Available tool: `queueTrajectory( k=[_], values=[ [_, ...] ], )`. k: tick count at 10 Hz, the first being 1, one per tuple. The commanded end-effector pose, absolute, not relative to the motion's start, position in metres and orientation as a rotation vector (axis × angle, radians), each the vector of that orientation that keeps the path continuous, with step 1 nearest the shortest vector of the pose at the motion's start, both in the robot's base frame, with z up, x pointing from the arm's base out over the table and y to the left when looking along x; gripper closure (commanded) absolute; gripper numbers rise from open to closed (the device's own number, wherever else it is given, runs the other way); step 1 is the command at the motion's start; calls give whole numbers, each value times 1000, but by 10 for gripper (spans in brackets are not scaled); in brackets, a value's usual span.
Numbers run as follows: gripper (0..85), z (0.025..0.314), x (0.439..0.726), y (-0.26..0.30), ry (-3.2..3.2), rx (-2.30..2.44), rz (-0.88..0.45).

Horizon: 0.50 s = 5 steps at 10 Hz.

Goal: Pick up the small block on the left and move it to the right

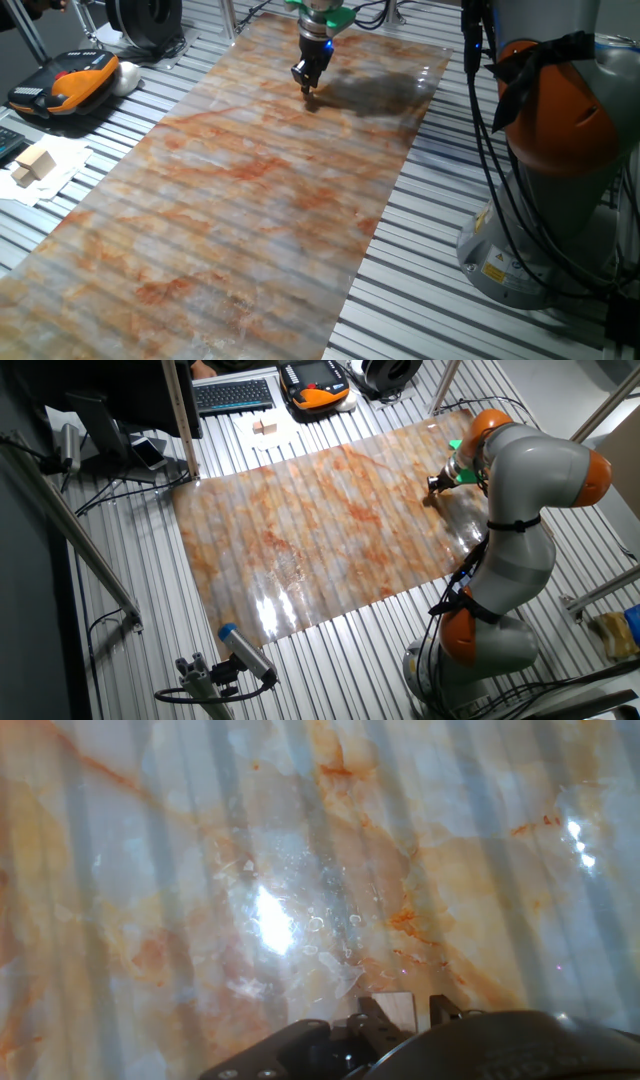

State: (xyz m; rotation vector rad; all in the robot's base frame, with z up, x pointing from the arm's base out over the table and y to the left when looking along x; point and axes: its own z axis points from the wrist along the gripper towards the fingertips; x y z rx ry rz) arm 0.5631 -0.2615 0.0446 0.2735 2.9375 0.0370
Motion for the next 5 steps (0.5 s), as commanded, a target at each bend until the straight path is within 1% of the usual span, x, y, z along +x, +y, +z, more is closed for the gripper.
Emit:
queueTrajectory(
  k=[1,5],
  values=[
    [510,45,563,-261,2936,264,38],
    [510,45,563,-262,2937,218,49]
  ],
)
